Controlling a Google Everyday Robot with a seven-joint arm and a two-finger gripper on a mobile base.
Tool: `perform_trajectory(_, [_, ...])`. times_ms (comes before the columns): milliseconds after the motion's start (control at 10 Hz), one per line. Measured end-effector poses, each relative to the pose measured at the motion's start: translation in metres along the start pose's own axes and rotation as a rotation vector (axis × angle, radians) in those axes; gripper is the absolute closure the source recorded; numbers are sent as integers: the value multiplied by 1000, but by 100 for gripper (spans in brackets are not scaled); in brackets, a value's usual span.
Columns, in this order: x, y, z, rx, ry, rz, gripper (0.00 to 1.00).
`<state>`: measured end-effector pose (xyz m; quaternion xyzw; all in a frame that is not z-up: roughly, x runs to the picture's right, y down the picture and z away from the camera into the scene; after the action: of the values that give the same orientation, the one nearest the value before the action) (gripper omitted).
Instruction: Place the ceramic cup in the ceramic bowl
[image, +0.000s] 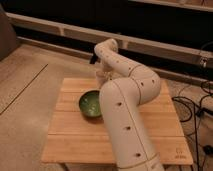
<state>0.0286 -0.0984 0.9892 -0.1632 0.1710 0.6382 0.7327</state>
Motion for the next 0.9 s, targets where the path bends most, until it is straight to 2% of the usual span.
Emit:
perform_trajectory(100, [-13, 8, -14, -27, -29, 7, 100])
perform_trajectory(300, [-43, 19, -56, -68, -118, -3, 100])
perform_trajectory(500, [-66, 55, -110, -165, -217, -47, 100])
perform_trajectory(700, [-68, 89, -159, -265, -297, -85, 100])
perform_trajectory(800, [-62, 98, -174, -290, -319, -102, 100])
perform_trajectory(900, [-50, 100, -183, -293, -329, -119, 100])
